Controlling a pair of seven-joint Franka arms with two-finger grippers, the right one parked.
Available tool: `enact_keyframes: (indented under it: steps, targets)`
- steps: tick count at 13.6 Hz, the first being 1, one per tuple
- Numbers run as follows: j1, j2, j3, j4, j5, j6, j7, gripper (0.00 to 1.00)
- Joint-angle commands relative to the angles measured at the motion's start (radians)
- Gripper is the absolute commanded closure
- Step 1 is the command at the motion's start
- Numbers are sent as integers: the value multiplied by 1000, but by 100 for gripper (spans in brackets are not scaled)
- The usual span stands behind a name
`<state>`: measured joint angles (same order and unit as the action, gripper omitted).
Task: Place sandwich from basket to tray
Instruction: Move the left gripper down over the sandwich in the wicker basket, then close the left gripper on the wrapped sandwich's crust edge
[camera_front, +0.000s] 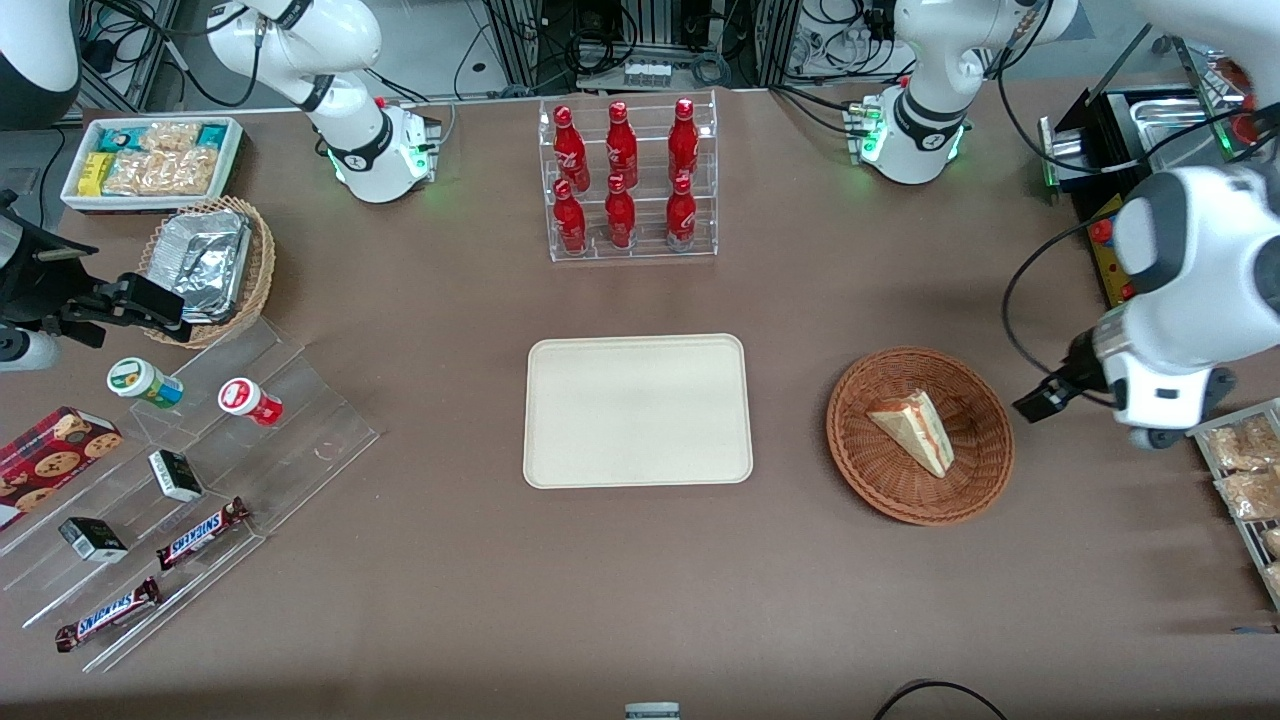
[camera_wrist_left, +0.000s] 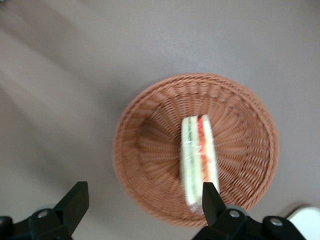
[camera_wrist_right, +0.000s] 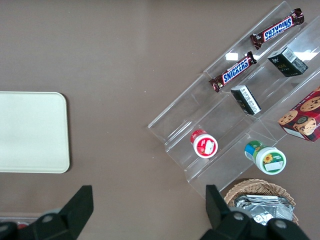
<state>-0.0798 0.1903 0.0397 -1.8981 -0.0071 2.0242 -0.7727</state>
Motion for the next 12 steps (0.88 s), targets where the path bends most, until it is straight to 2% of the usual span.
enact_keyframes:
  steps: [1,5,8,12]
  targets:
    - [-69,53,3,-13,-5,91,-169,0]
    - [-116,67,2,-85,-5,169,-244,0]
    - [-126,67,2,-186,-2,327,-246,0]
    - [-126,89,0,-194,-4,360,-246,0]
